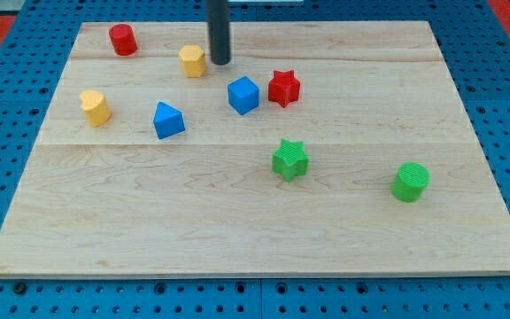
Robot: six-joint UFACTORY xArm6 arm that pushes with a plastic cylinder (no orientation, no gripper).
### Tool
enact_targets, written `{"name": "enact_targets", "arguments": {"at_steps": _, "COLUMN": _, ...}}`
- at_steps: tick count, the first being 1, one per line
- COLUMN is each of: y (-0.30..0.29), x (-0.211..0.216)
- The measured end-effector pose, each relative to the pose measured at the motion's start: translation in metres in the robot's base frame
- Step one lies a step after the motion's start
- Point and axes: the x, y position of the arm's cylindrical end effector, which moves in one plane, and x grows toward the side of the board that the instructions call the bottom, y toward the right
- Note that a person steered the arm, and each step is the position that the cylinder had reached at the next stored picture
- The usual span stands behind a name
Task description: Move yellow heart to the top center
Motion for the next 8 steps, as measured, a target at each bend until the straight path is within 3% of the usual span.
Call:
{"name": "enact_targets", "arguments": {"at_steps": 2, "y": -0.032, "x": 0.053}}
{"name": "enact_targets", "arguments": {"at_steps": 5, "y": -0.197, "x": 0.056}}
{"name": "enact_targets", "arguments": {"at_steps": 6, "y": -0.199, "x": 0.100}}
{"name": "enact_targets", "arguments": {"at_steps": 8, "y": -0.169, "x": 0.110}}
